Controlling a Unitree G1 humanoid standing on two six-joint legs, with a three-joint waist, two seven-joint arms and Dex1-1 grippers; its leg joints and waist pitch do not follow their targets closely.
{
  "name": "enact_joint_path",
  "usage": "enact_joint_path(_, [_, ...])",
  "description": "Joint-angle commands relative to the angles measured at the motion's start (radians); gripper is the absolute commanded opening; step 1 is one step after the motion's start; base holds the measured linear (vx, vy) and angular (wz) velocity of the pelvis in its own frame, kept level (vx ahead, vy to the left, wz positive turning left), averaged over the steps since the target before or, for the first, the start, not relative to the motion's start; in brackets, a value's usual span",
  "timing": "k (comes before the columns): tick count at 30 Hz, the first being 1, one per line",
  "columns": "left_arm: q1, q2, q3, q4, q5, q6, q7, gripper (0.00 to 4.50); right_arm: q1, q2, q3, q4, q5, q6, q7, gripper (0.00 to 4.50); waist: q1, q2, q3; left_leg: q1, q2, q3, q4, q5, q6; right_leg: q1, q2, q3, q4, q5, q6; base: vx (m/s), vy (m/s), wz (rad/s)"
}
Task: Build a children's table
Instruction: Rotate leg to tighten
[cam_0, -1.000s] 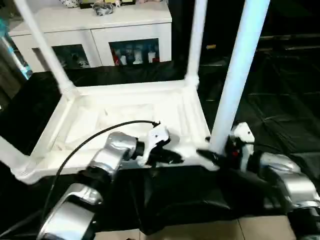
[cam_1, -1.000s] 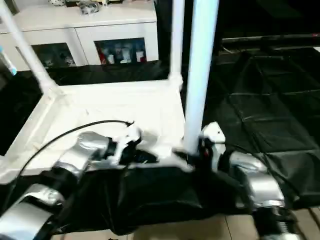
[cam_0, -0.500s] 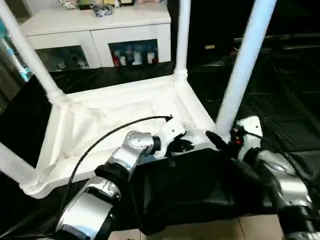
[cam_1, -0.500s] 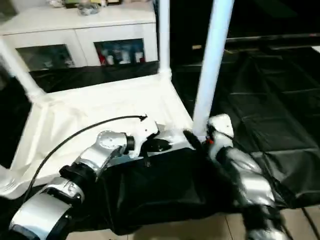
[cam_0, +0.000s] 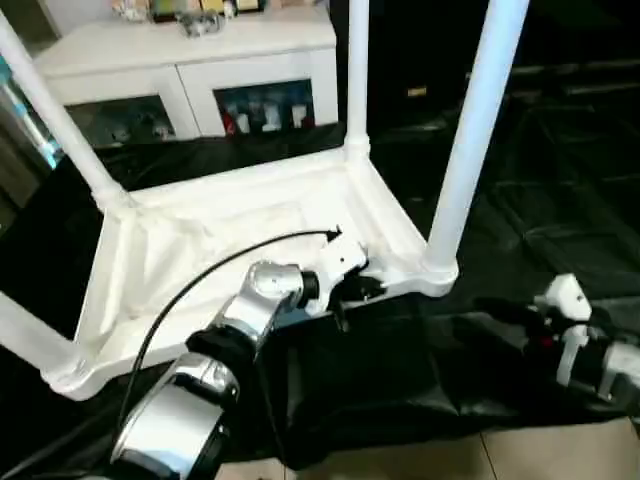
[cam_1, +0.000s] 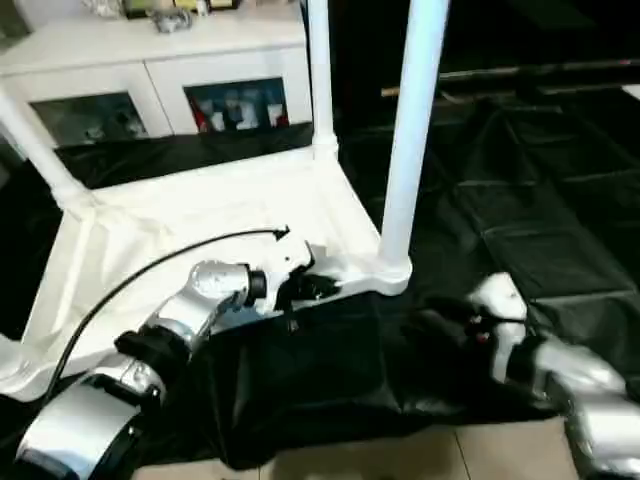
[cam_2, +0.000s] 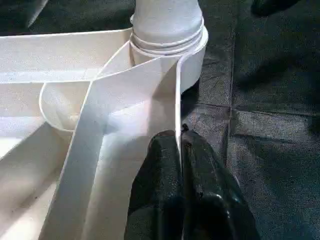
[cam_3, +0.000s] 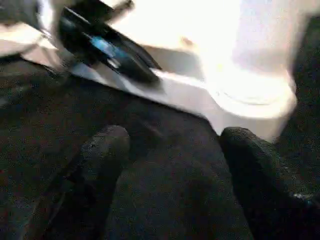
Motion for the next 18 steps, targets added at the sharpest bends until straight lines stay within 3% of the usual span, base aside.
enact_joint_path(1, [0.014, -0.002, 0.052, -0.108, -0.077, -0.006, -0.023, 0.63, -0.013, 0.037, 0.047, -0.019, -0.013, -0.006, -0.020, 3.37, 0.005, -0.040, -0.060, 0.015, 0.054, -0.032, -0.070, -0.286, 0.127, 0.038, -0.045, 0.022, -0.091, -0.427, -0.185, 0.000, 0.000, 0.00])
enact_joint_path(2, [0.029, 0.004, 0.054, -0.141, -0.084, 0.006, -0.028, 0.63, -0.023, 0.055, 0.061, -0.018, -0.021, -0.007, -0.029, 3.37, 0.006, -0.048, -0.059, 0.013, 0.054, -0.030, -0.071, -0.288, 0.126, 0.035, -0.044, 0.022, -0.092, -0.424, -0.194, 0.000, 0.000, 0.00])
enact_joint_path(4, [0.054, 0.016, 0.056, -0.191, -0.092, 0.026, -0.036, 0.79, -0.039, 0.081, 0.081, -0.012, -0.035, -0.011, -0.043, 3.37, 0.007, -0.041, -0.059, 0.015, 0.059, -0.034, -0.073, -0.288, 0.122, 0.034, -0.042, 0.023, -0.087, -0.406, -0.197, 0.000, 0.000, 0.00])
enact_joint_path(6, [0.085, 0.032, 0.057, -0.240, -0.097, 0.045, -0.043, 0.91, -0.059, 0.105, 0.102, 0.001, -0.056, -0.023, -0.060, 3.37, 0.007, -0.042, -0.060, 0.015, 0.061, -0.034, -0.076, -0.280, 0.118, 0.036, -0.042, 0.025, -0.080, -0.375, -0.203, 0.000, 0.000, 0.00])
enact_joint_path(7, [0.115, 0.047, 0.056, -0.277, -0.097, 0.054, -0.040, 1.04, -0.074, 0.124, 0.113, 0.009, -0.066, -0.021, -0.082, 3.37, 0.005, -0.059, -0.059, 0.009, 0.062, -0.035, -0.077, -0.262, 0.122, 0.038, -0.043, 0.027, -0.073, -0.347, -0.207, 0.000, 0.000, 0.00])
enact_joint_path(8, [0.127, 0.053, 0.056, -0.292, -0.097, 0.060, -0.037, 1.06, -0.080, 0.132, 0.117, 0.011, -0.067, -0.017, -0.091, 3.37, 0.002, -0.055, -0.054, 0.009, 0.061, -0.035, -0.079, -0.268, 0.124, 0.036, -0.042, 0.027, -0.074, -0.354, -0.205, 0.000, 0.000, 0.00])
enact_joint_path(9, [0.163, 0.069, 0.058, -0.339, -0.101, 0.088, -0.037, 1.12, -0.083, 0.147, 0.124, -0.002, -0.054, -0.001, -0.102, 3.37, 0.003, -0.058, -0.054, 0.019, 0.059, -0.031, -0.076, -0.285, 0.118, 0.031, -0.043, 0.030, -0.079, -0.386, -0.197, 0.000, 0.000, 0.00])
enact_joint_path(10, [0.164, 0.070, 0.058, -0.341, -0.101, 0.089, -0.037, 1.12, -0.083, 0.147, 0.124, -0.002, -0.054, 0.000, -0.103, 3.37, 0.004, -0.063, -0.053, 0.019, 0.061, -0.030, -0.076, -0.284, 0.115, 0.030, -0.044, 0.032, -0.079, -0.388, -0.198, 0.000, 0.000, 0.00])
enact_joint_path(14, [0.245, 0.101, 0.057, -0.466, -0.122, 0.155, -0.035, 1.49, -0.060, 0.151, 0.132, -0.039, -0.047, 0.010, -0.109, 3.37, 0.013, -0.048, -0.050, 0.026, 0.068, -0.031, -0.084, -0.286, 0.086, 0.027, -0.039, 0.036, -0.073, -0.334, -0.207, 0.000, 0.000, 0.00])
enact_joint_path(15, [0.251, 0.104, 0.057, -0.476, -0.123, 0.162, -0.035, 1.53, -0.058, 0.152, 0.132, -0.040, -0.048, 0.009, -0.111, 3.37, 0.013, -0.051, -0.049, 0.024, 0.069, -0.032, -0.086, -0.286, 0.085, 0.029, -0.039, 0.036, -0.073, -0.322, -0.208, 0.000, 0.000, 0.00])
enact_joint_path(16, [0.269, 0.113, 0.061, -0.507, -0.126, 0.177, -0.028, 1.53, -0.053, 0.153, 0.131, -0.043, -0.051, 0.006, -0.115, 3.37, 0.018, -0.040, -0.049, 0.027, 0.068, -0.032, -0.086, -0.294, 0.077, 0.029, -0.039, 0.037, -0.071, -0.309, -0.210, 0.000, 0.000, 0.00])
enact_joint_path(17, [0.275, 0.116, 0.063, -0.521, -0.128, 0.185, -0.026, 1.60, -0.052, 0.154, 0.130, -0.044, -0.052, 0.005, -0.117, 3.37, 0.018, -0.048, -0.048, 0.027, 0.067, -0.029, -0.086, -0.295, 0.073, 0.029, -0.038, 0.037, -0.072, -0.292, -0.213, 0.000, 0.000, 0.00])
enact_joint_path(18, [0.301, 0.130, 0.068, -0.577, -0.137, 0.217, -0.021, 1.74, -0.046, 0.157, 0.127, -0.047, -0.054, 0.002, -0.124, 3.37, 0.022, -0.040, -0.049, 0.028, 0.067, -0.030, -0.086, -0.300, 0.066, 0.031, -0.039, 0.038, -0.070, -0.282, -0.216, 0.000, 0.000, 0.00])
